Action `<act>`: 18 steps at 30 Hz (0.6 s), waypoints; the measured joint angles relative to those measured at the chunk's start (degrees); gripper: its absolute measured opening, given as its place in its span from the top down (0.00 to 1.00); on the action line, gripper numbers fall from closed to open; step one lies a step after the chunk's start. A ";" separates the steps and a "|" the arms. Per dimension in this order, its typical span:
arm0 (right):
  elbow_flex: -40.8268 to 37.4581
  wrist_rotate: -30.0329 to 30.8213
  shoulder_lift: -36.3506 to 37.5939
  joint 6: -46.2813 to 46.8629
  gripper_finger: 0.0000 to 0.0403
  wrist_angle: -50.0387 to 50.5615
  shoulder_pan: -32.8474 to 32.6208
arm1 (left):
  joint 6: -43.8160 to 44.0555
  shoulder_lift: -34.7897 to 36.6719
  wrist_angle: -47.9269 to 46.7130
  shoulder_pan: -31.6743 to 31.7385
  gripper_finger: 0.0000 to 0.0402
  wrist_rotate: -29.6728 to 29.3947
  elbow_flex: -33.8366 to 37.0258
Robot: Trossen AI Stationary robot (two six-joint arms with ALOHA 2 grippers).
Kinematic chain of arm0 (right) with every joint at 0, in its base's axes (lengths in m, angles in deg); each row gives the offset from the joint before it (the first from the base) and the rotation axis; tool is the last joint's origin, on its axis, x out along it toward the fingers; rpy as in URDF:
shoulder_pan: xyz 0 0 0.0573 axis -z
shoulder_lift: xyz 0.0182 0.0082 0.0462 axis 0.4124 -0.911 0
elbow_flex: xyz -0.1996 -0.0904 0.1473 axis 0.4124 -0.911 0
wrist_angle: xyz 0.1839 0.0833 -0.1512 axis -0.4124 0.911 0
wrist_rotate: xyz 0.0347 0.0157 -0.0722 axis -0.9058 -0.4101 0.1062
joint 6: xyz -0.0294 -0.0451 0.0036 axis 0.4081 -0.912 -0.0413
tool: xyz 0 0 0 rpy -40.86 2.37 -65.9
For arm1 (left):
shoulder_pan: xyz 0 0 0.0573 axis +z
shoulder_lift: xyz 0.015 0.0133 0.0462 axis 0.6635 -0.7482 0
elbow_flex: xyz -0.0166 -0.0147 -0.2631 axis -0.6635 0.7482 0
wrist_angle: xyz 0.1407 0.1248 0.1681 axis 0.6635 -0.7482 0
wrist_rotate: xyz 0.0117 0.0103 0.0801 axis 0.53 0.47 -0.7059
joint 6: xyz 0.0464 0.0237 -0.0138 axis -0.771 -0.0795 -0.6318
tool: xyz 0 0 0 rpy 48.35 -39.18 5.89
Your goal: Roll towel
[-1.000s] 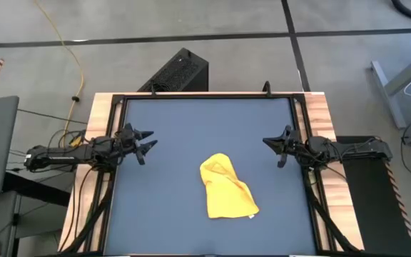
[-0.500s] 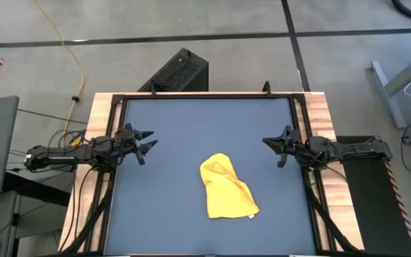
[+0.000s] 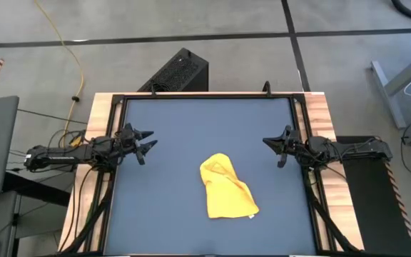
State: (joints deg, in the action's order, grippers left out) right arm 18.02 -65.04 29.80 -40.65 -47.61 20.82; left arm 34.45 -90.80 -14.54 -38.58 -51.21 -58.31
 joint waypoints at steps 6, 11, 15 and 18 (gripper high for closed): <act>0.00 -0.01 0.01 0.00 0.90 0.01 0.01 | 0.00 -0.02 0.00 0.00 0.47 0.00 -0.02; -0.01 -0.01 0.01 0.00 0.90 -0.01 0.00 | 0.00 -0.01 0.00 -0.01 0.47 -0.01 -0.02; -0.02 0.01 -0.01 0.00 0.90 0.01 0.01 | 0.00 0.01 0.00 -0.02 0.47 0.00 -0.02; -0.02 0.01 -0.01 0.00 0.90 0.01 0.00 | -2.45 -0.02 0.59 0.05 0.47 -0.78 0.00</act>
State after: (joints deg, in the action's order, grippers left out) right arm 18.00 -65.03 29.79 -40.65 -47.61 20.81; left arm 32.00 -90.82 -13.95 -38.54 -51.99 -58.31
